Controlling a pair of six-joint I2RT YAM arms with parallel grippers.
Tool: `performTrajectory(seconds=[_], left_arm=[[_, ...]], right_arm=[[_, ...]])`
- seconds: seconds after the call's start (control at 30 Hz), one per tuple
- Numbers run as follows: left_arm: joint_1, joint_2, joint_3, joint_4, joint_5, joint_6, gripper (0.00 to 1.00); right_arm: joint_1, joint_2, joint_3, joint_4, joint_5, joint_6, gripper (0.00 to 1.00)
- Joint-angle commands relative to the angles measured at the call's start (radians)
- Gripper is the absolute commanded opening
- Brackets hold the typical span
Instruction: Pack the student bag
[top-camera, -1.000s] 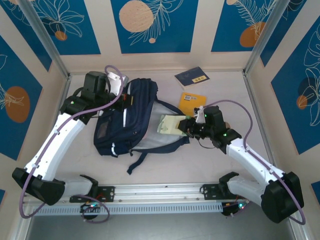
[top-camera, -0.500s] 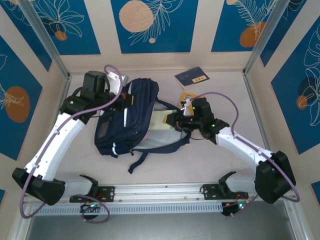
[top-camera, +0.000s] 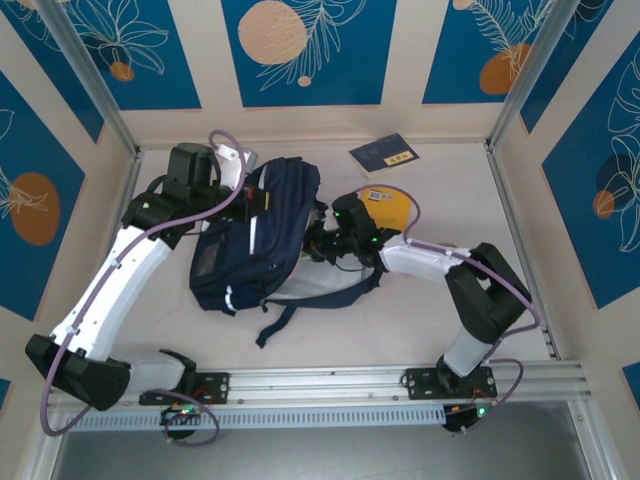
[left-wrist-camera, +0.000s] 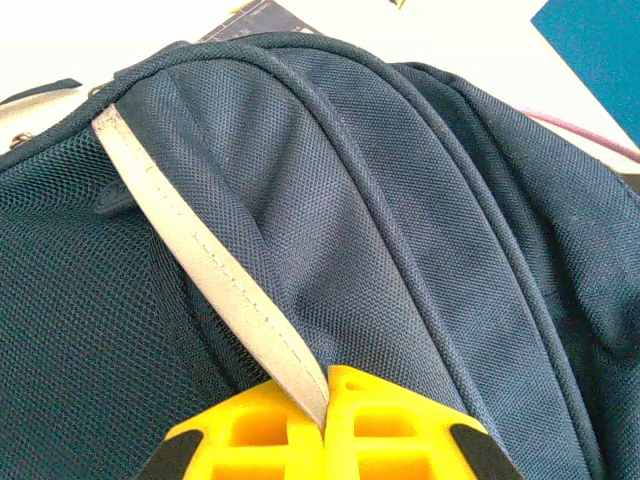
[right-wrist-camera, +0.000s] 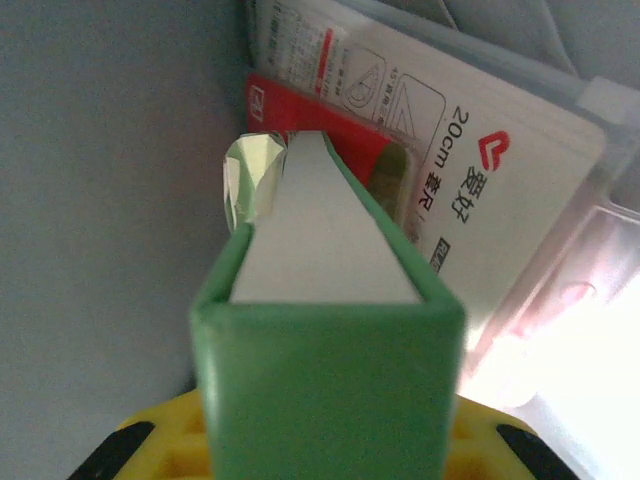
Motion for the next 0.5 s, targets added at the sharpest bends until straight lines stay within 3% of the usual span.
performTrajectory(seconds=[0.0,0.37,0.47], left_arm=[[0.012,-0.055,0.023,0.196,0.067,-0.006,0.00],[0.012,-0.035,0.031,0.220,0.100,-0.046,0.00],[0.013,-0.033,0.031,0.223,0.099,-0.051,0.00]], right_arm=[[0.042,0.052,0.081,0.069,0.040,0.021,0.00],[0.150,0.325,0.295,0.119,0.088,0.062,0.00],[0.186,0.363,0.322,0.160,0.156,0.068,0.00]])
